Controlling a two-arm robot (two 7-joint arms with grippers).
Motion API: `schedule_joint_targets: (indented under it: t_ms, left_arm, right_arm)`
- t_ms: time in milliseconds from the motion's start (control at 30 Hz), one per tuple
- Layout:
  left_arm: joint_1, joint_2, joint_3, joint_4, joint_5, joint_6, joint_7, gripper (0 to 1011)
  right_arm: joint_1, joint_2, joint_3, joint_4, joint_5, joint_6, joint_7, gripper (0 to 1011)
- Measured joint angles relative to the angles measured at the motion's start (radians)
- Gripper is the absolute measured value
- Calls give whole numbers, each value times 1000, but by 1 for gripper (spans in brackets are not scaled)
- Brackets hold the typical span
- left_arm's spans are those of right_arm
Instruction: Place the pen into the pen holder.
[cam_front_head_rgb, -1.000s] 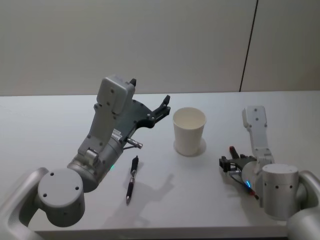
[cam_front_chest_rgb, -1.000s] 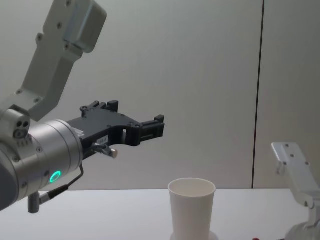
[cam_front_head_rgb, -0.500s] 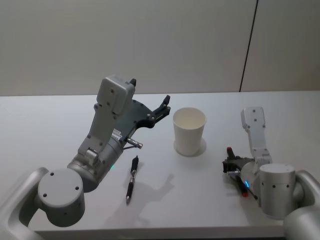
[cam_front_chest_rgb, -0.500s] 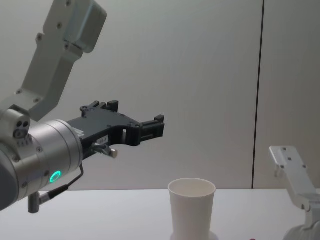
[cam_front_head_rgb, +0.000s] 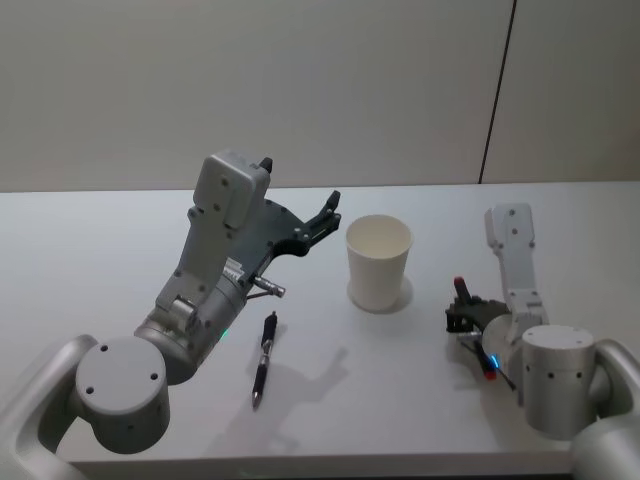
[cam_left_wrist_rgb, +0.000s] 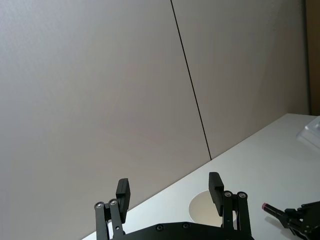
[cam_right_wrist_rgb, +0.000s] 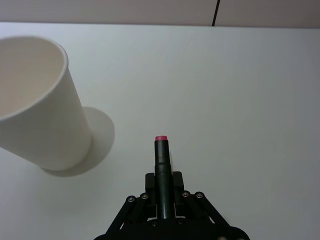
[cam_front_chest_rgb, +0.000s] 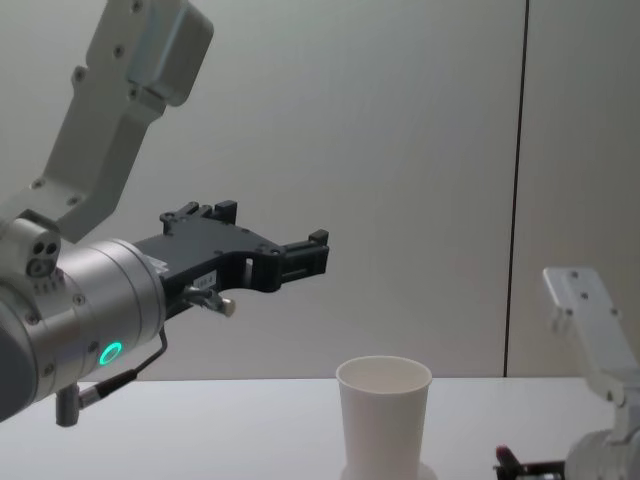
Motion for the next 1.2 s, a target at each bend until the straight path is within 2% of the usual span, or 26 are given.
schedule_joint_targets:
  t_ms: [400, 800, 1200]
  left_arm:
    - [0, 0, 0, 0, 0, 0, 0, 1004]
    - [0, 0, 0, 0, 0, 0, 0, 1004]
    - [0, 0, 0, 0, 0, 0, 0, 1004]
  right_arm:
    - [-33, 12, 0, -77, -23, -104, 25, 184]
    - [-60, 28, 4, -146, -50, -260, 71, 184]
    - [-60, 36, 11, -170, -73, -417, 124, 184]
